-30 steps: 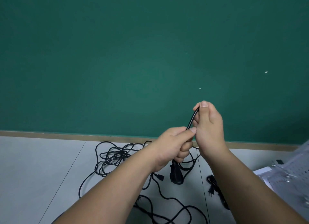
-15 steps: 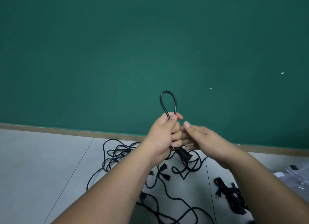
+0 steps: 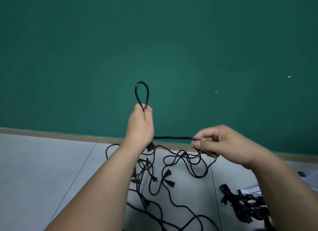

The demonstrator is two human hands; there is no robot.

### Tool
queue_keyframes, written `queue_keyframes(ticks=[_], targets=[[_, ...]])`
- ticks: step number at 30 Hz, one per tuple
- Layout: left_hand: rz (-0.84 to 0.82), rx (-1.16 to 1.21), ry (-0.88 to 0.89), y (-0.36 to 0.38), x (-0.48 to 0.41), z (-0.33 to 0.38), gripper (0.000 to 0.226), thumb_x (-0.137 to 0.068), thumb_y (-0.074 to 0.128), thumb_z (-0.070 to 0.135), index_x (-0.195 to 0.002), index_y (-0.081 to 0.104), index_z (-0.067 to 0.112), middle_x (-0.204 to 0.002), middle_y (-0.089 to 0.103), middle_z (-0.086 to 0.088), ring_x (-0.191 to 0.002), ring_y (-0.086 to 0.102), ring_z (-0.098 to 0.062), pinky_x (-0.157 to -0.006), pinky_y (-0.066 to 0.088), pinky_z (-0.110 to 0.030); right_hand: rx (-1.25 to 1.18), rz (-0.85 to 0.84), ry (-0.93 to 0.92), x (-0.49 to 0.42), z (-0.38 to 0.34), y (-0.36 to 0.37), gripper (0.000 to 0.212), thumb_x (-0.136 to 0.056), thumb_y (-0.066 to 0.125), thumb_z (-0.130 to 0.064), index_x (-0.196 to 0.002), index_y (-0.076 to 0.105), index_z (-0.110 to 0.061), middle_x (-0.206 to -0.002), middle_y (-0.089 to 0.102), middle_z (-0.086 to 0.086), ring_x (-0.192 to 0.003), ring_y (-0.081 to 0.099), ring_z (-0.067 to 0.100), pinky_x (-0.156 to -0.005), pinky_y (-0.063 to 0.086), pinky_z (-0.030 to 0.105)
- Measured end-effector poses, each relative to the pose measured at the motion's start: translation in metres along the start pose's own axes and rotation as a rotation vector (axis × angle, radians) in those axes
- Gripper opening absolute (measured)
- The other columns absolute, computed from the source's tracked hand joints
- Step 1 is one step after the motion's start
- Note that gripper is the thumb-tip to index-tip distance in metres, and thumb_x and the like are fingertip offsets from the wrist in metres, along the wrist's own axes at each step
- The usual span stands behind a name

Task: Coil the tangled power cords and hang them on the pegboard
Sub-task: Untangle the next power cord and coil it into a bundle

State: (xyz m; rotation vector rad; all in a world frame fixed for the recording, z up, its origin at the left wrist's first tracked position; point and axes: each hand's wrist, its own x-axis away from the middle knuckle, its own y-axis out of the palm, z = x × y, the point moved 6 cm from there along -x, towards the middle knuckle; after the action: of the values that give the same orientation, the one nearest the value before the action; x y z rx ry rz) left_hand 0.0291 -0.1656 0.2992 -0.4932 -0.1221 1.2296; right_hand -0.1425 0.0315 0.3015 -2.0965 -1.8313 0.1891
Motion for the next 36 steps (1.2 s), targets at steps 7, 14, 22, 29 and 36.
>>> queue_keyframes(ticks=[7,14,22,29,36], targets=[[-0.591,-0.082,0.109,0.056,0.052,0.029,0.048,-0.108,0.040,0.062,-0.105,0.070,0.024,-0.090,0.063,0.015,-0.085,0.058,-0.005,-0.083,0.046,-0.033,0.018,0.567,-0.259,0.008,-0.019,-0.032,0.006,-0.090,0.084,-0.021,-0.088,0.082,-0.026,-0.085,0.076,0.002,-0.081,0.068,0.025,-0.080,0.056,0.038],[-0.733,0.132,0.050,0.101,0.084,0.030,0.030,-0.105,0.047,0.050,-0.081,0.057,0.035,-0.075,0.056,0.013,-0.065,0.045,-0.009,-0.064,0.038,-0.033,0.217,0.880,-0.166,0.012,-0.011,-0.039,0.030,-0.085,0.087,-0.041,-0.095,0.062,-0.029,-0.080,0.064,-0.007,-0.068,0.059,0.007,-0.066,0.049,0.019],[-0.541,0.374,-0.051,0.084,0.067,0.029,0.029,-0.116,0.037,0.026,-0.096,0.053,0.011,-0.062,0.039,0.004,-0.060,0.036,-0.018,-0.064,0.042,-0.038,0.268,0.543,-0.035,0.003,0.010,-0.036,0.018,-0.103,0.063,-0.045,-0.093,0.077,-0.039,-0.089,0.077,-0.017,-0.086,0.073,0.022,-0.083,0.060,0.045],[-0.534,0.124,0.095,0.089,0.072,0.029,0.029,-0.115,0.035,0.035,-0.094,0.051,0.024,-0.101,0.080,0.013,-0.105,0.073,-0.011,-0.101,0.055,-0.047,0.052,0.719,-0.104,0.003,-0.007,-0.025,0.014,-0.103,0.068,-0.033,-0.095,0.080,-0.031,-0.082,0.074,-0.006,-0.065,0.078,0.017,-0.071,0.065,0.050],[-0.797,0.479,-0.163,0.101,0.102,0.039,0.025,-0.117,0.034,0.028,-0.108,0.049,0.009,-0.082,0.071,-0.015,-0.072,0.074,-0.040,-0.075,0.064,-0.046,0.044,0.850,-0.122,0.005,-0.007,-0.033,0.003,-0.097,0.076,-0.034,-0.095,0.078,-0.033,-0.070,0.072,-0.005,-0.062,0.067,0.008,-0.070,0.055,0.034]])
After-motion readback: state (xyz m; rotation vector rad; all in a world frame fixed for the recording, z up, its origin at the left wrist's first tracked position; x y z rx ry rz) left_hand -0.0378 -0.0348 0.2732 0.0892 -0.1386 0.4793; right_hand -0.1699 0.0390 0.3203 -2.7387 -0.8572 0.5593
